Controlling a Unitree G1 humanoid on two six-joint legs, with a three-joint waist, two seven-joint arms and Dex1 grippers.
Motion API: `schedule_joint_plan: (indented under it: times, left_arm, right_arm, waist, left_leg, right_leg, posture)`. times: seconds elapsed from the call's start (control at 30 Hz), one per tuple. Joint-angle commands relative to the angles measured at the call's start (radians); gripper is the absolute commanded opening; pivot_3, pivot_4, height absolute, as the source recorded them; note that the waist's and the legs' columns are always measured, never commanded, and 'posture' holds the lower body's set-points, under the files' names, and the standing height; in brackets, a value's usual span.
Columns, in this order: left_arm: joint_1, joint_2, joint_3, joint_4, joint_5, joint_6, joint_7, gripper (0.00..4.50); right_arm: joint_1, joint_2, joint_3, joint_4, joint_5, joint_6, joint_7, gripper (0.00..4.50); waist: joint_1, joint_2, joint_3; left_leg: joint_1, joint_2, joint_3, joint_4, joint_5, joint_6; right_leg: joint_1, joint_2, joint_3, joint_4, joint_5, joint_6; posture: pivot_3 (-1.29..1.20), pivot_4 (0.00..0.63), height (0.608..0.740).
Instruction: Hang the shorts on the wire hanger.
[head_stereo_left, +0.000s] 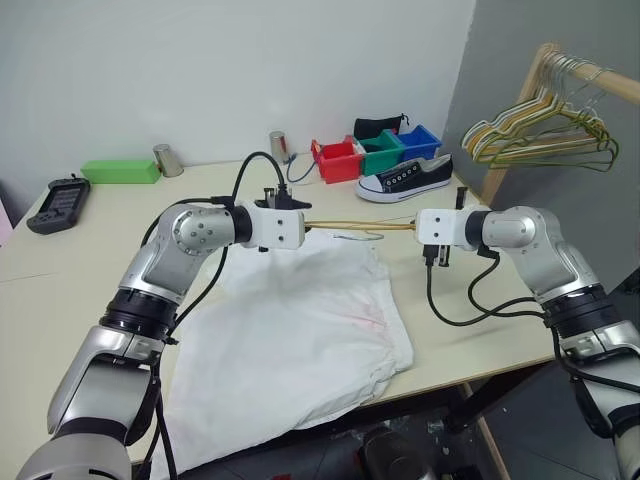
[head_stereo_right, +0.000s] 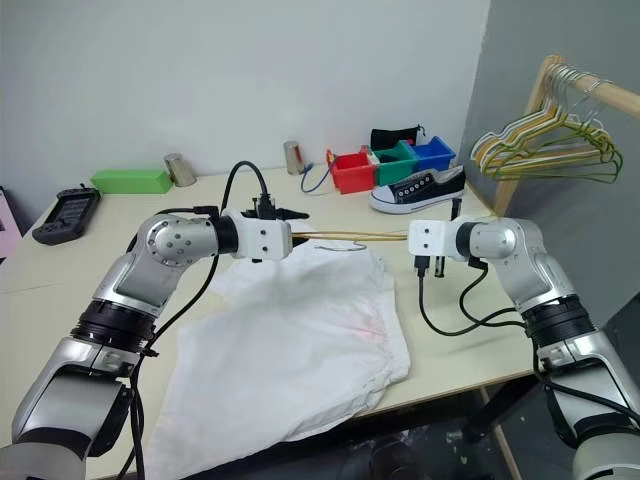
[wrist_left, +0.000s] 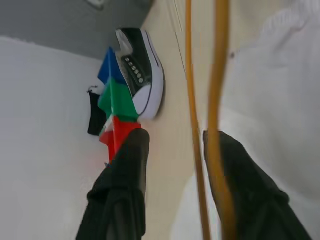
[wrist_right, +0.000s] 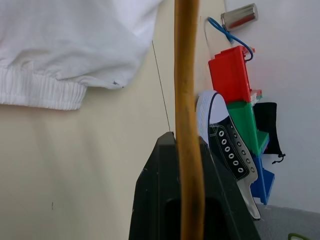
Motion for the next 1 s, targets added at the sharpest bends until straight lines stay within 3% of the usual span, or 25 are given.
schedule_joint_plan:
  times: [0.03, 0.17, 0.3, 0.47, 0.6, 0.63, 0.8, 1.0]
  left_arm:
    - [-0.012, -0.014, 0.059, -0.044, -0.084, -0.022, 0.011, 2.73]
    - [0.046, -0.033, 0.09, -0.111, -0.171, 0.02, 0.009, 3.6]
    - [0.138, -0.084, 0.162, -0.271, -0.378, 0.29, -0.006, 4.46]
    - [0.356, -0.047, 0.188, -0.502, -0.571, 0.597, -0.069, 4.46]
    - [0.488, -0.037, 0.218, -0.635, -0.664, 0.764, -0.036, 4.46]
    - [0.531, -0.033, 0.221, -0.672, -0.673, 0.788, -0.028, 4.46]
    - [0.774, -0.005, 0.234, -0.861, -0.713, 0.859, -0.005, 4.46]
    - [0.88, -0.021, 0.242, -0.95, -0.72, 0.89, 0.054, 4.46]
  right_arm:
    - [0.01, -0.025, -0.045, -0.008, 0.038, 0.024, 0.016, 0.0]
    - [0.061, -0.075, -0.096, 0.039, 0.115, 0.106, 0.079, 0.0]
    - [0.128, -0.149, -0.161, 0.024, 0.228, 0.27, 0.213, 0.0]
    - [0.305, -0.296, -0.215, -0.138, 0.473, 0.72, 0.512, 0.0]
    - [0.437, -0.406, -0.234, -0.27, 0.64, 1.018, 0.623, 0.0]
    - [0.465, -0.425, -0.243, -0.299, 0.683, 1.092, 0.633, 0.0]
    - [0.603, -0.481, -0.296, -0.399, 0.877, 1.38, 0.629, 0.0]
    - [0.747, -0.462, -0.324, -0.461, 0.961, 1.439, 0.549, 0.0]
  waist:
    - [0.0, 0.0, 0.0]
    - [0.003, 0.0, 0.0]
    - [0.008, 0.001, 0.0]
    - [0.003, 0.002, 0.0]
    - [-0.002, 0.001, 0.002]
    - [-0.004, 0.0, 0.003]
    - [-0.018, -0.004, 0.005]
    - [-0.003, -0.008, 0.008]
  left_leg:
    - [0.0, 0.0, 0.0, 0.0, 0.0, 0.0]
    - [0.0, 0.0, 0.0, 0.0, 0.0, 0.0]
    - [0.0, 0.0, 0.0, 0.0, 0.0, 0.0]
    - [0.003, 0.001, 0.001, -0.001, 0.0, 0.0]
    - [0.005, 0.002, 0.001, 0.0, -0.001, 0.0]
    - [0.006, 0.002, 0.002, 0.0, -0.001, -0.001]
    - [0.011, 0.004, 0.005, 0.0, -0.005, -0.007]
    - [0.009, 0.003, 0.005, 0.0, -0.006, -0.008]
  right_leg:
    - [0.0, 0.0, 0.0, 0.0, 0.0, 0.0]
    - [0.001, 0.0, 0.0, 0.0, 0.0, 0.0]
    - [0.001, 0.0, 0.0, -0.001, 0.0, 0.0]
    - [0.003, 0.0, 0.0, 0.0, -0.001, -0.001]
    - [0.005, 0.001, 0.0, 0.0, -0.002, -0.003]
    - [0.006, 0.001, 0.001, -0.001, -0.006, -0.009]
    - [0.009, 0.0, 0.001, -0.003, -0.007, -0.011]
    - [0.004, -0.002, 0.0, -0.006, -0.008, -0.012]
  posture:
    - [-0.31, 0.021, 0.74]
    - [-0.31, 0.026, 0.74]
    - [-0.32, 0.034, 0.74]
    - [-0.34, 0.045, 0.74]
    - [-0.35, 0.053, 0.74]
    - [-0.36, 0.055, 0.74]
    - [-0.34, 0.06, 0.74]
    - [-0.32, 0.058, 0.74]
